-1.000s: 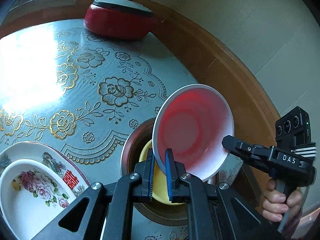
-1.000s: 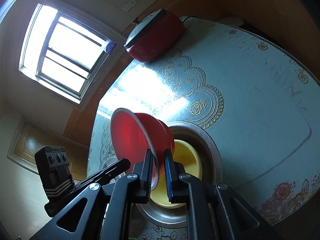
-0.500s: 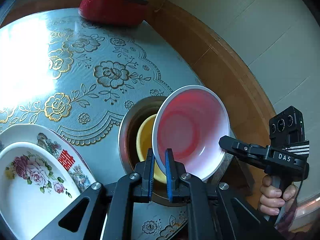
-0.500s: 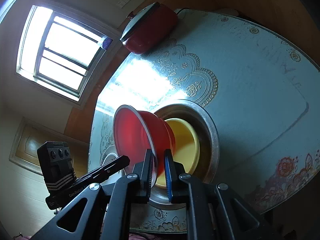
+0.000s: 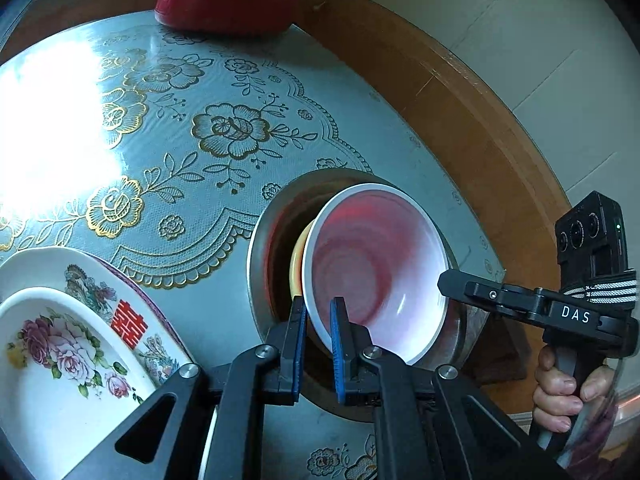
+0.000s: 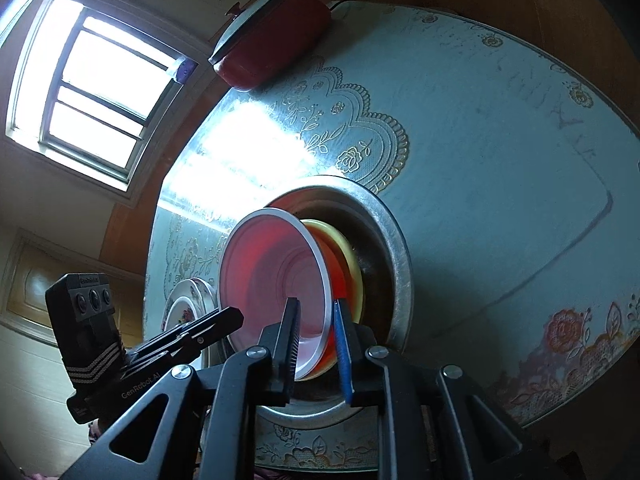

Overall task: Organize plates and bowls
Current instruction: 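Lower the red bowl into the yellow bowl with the left gripper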

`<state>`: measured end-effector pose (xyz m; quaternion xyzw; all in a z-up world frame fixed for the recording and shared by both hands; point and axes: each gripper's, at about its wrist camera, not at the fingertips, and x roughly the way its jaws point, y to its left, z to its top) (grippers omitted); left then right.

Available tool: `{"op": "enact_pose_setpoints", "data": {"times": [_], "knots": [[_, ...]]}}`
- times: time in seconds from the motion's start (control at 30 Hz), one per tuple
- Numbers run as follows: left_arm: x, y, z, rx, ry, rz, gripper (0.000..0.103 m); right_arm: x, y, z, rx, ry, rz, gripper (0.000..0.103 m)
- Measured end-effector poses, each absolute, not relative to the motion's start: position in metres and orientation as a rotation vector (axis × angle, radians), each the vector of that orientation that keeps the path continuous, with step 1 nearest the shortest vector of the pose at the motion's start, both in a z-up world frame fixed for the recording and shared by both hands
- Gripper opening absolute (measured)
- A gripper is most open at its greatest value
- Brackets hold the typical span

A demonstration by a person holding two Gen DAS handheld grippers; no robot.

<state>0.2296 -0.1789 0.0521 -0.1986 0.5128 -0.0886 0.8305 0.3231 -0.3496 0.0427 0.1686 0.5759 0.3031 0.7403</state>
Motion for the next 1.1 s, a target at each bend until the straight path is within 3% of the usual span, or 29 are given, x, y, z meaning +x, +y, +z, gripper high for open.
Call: {"op": "enact_pose_setpoints", "data": {"times": [0.1, 0.23, 0.3, 0.57, 0.77, 1.1], "knots": [[0.23, -0.182, 0.054, -0.394, 1.086, -0.195, 0.01, 0.323, -0.349, 0.045, 0.324, 1.251, 0.643, 0.017], [0.227, -0.178, 0.059, -0.41, 1.066, -0.196, 0.032, 0.323, -0.352, 0.055, 0.293, 1.206, 0.628, 0.018], [0.225, -0.176, 0.063, -0.408, 1.048, -0.191, 0.035, 0.325, -0.351, 0.059, 0.267, 1.184, 0.622, 0.021], [0.223, -0.184, 0.064, -0.322, 1.026, -0.169, 0.03, 0.326, -0.33, 0.05, 0.156, 1.178, 0.616, 0.021], [0.224, -0.184, 0.056, -0.323, 1.038, -0.167, 0.025, 0.325, -0.338, 0.048, 0.119, 1.169, 0.589, 0.012], [0.221, -0.192, 0.054, -0.266, 1.037, -0.169, 0.024, 0.32, -0.333, 0.052, 0.064, 1.158, 0.573, 0.018]]}}
